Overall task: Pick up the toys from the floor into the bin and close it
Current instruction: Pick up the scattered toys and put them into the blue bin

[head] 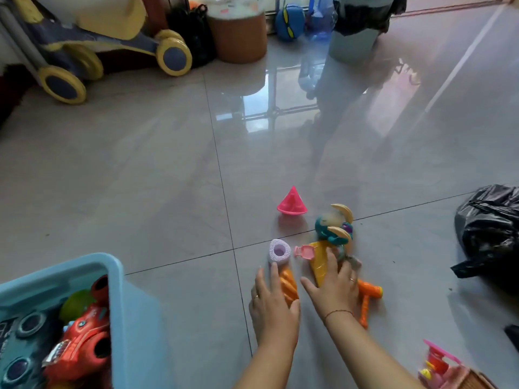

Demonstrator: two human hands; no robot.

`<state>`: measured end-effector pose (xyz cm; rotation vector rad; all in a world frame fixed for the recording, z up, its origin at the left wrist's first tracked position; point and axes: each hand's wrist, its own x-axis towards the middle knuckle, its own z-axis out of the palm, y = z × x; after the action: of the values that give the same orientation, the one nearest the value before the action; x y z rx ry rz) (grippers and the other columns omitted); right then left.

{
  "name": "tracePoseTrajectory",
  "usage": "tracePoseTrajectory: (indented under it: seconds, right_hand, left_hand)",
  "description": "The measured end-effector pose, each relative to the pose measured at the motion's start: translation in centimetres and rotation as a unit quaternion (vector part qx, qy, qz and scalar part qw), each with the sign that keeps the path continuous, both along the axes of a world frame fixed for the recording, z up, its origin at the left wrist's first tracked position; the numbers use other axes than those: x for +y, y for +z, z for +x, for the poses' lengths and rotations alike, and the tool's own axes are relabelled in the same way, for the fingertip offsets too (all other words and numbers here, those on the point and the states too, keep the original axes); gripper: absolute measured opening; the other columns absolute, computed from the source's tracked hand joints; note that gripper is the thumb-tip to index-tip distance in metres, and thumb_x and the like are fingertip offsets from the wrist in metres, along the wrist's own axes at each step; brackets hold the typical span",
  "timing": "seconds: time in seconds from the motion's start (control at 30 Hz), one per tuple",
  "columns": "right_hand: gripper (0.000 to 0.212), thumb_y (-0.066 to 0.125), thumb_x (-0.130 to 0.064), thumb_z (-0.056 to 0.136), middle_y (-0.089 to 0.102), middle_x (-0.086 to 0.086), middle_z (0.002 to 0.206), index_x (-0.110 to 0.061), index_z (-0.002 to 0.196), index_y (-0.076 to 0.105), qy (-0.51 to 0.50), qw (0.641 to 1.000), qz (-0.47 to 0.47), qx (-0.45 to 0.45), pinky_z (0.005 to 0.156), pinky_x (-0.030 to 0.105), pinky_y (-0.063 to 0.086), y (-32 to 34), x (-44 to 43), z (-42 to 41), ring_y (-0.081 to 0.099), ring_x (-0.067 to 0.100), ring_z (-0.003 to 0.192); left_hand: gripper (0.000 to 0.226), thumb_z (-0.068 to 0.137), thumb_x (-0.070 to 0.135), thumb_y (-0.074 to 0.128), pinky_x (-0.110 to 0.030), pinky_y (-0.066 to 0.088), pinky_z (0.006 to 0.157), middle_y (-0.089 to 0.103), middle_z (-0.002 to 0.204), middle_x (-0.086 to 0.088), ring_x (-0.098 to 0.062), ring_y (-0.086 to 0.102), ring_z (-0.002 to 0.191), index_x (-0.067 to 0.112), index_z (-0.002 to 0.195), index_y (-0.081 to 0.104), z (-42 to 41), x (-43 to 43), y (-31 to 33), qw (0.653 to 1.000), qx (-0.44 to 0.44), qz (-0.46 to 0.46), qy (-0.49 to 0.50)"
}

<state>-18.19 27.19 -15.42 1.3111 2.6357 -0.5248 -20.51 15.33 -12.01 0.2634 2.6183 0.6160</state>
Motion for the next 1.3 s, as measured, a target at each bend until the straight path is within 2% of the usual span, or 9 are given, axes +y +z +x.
tracePoseTrajectory:
  seconds: [0.17, 0.3, 0.5, 0.6, 0.73, 0.83, 0.93, 1.13, 1.3]
  right_hand:
    - [0.088, 0.055, -0.063, 0.078, 0.021, 0.02, 0.149, -0.039, 0.148, 0.007, -0.031, 0.999, 0.018, 0.03, 0.108, 0.05, 0.027, -1.7, 0.4, -3.5, 0.03, 0.038, 0.134]
    - [0.081, 0.051, -0.061, 0.081, 0.006, 0.015, 0.155, -0.046, 0.146, 0.006, 0.009, 1.0, 0.015, -0.011, 0.108, 0.051, 0.027, -2.5, 1.4, -5.1, 0.021, 0.035, 0.139]
    - [0.047, 0.048, -0.044, 0.089, 0.013, 0.009, 0.155, -0.038, 0.135, 0.041, 0.062, 0.997, 0.033, 0.017, 0.104, 0.045, 0.026, -3.4, 1.5, -5.0, 0.023, 0.033, 0.136]
    - [0.046, 0.05, -0.045, 0.087, 0.024, 0.01, 0.15, -0.035, 0.132, 0.046, 0.067, 0.997, 0.029, 0.005, 0.098, 0.044, 0.031, -3.6, 1.0, -4.0, 0.029, 0.034, 0.129]
    - [0.044, 0.051, -0.041, 0.088, 0.025, 0.012, 0.148, -0.035, 0.131, 0.045, 0.07, 0.997, 0.01, -0.002, 0.1, 0.044, 0.031, -3.4, 0.3, -2.1, 0.026, 0.035, 0.131]
    - [0.041, 0.053, -0.038, 0.089, 0.023, 0.01, 0.149, -0.035, 0.129, 0.048, 0.035, 0.999, -0.024, 0.014, 0.103, 0.045, 0.029, -3.2, -1.0, -0.4, 0.024, 0.035, 0.133]
    - [0.038, 0.058, -0.037, 0.087, 0.029, 0.011, 0.146, -0.031, 0.125, 0.055, -0.039, 0.996, -0.055, 0.051, 0.102, 0.046, 0.031, -2.2, -3.4, 1.7, 0.029, 0.036, 0.129]
    - [0.032, 0.063, -0.035, 0.084, 0.038, 0.011, 0.138, -0.029, 0.116, 0.062, -0.102, 0.986, -0.087, 0.095, 0.1, 0.047, 0.034, 0.2, -7.3, 4.9, 0.036, 0.037, 0.123]
    - [0.031, 0.063, -0.037, 0.085, 0.038, 0.01, 0.137, -0.03, 0.115, 0.062, -0.126, 0.982, -0.097, 0.103, 0.101, 0.045, 0.034, 1.3, -8.2, 6.2, 0.037, 0.036, 0.122]
  left_hand:
    - [0.103, 0.081, 0.047, 0.063, -0.039, 0.03, 0.11, -0.018, 0.157, -0.008, -0.028, 0.017, 0.142, 0.034, 0.147, -0.016, -3.4, 2.6, -2.0, 0.988, 0.05, -0.09, -0.111]
    - [0.108, 0.076, 0.037, 0.07, -0.039, 0.04, 0.094, -0.029, 0.152, -0.006, -0.031, 0.033, 0.129, 0.04, 0.146, -0.012, -5.4, 3.7, -3.6, 0.972, 0.031, -0.136, -0.188]
    - [0.074, 0.085, 0.018, 0.059, -0.037, 0.049, 0.086, -0.013, 0.155, 0.001, -0.032, 0.04, 0.121, 0.043, 0.143, 0.02, -6.6, 2.8, -4.4, 0.979, 0.002, -0.061, -0.192]
    - [0.064, 0.091, 0.008, 0.043, -0.039, 0.051, 0.082, -0.012, 0.146, 0.008, -0.03, 0.046, 0.115, 0.046, 0.14, 0.026, -5.7, 1.3, -5.2, 0.987, 0.019, -0.028, -0.157]
    - [0.058, 0.09, 0.006, 0.039, -0.033, 0.047, 0.079, 0.002, 0.15, 0.006, -0.029, 0.052, 0.11, 0.048, 0.129, 0.029, -4.1, -0.9, -5.7, 0.995, 0.024, 0.002, -0.093]
    - [0.059, 0.081, -0.003, 0.042, -0.036, 0.052, 0.074, 0.023, 0.144, 0.003, -0.027, 0.055, 0.109, 0.037, 0.125, 0.045, -2.7, -2.2, -5.4, 0.997, 0.042, 0.041, -0.057]
    - [0.039, 0.079, -0.005, 0.052, -0.034, 0.05, 0.06, 0.04, 0.134, 0.003, -0.029, 0.061, 0.096, 0.019, 0.108, 0.062, -1.3, -3.8, -5.1, 0.994, 0.085, 0.051, -0.054]
    - [0.038, 0.091, 0.003, 0.04, -0.033, 0.046, 0.073, 0.025, 0.146, 0.003, -0.026, 0.052, 0.097, 0.022, 0.124, 0.046, -0.1, -6.1, -2.3, 0.991, -0.063, -0.08, -0.087]
    - [0.065, 0.088, -0.007, 0.036, -0.034, 0.046, 0.084, -0.005, 0.159, 0.004, -0.026, 0.051, 0.117, 0.025, 0.144, 0.025, 1.3, -7.2, -0.9, 0.985, -0.095, -0.112, -0.093]
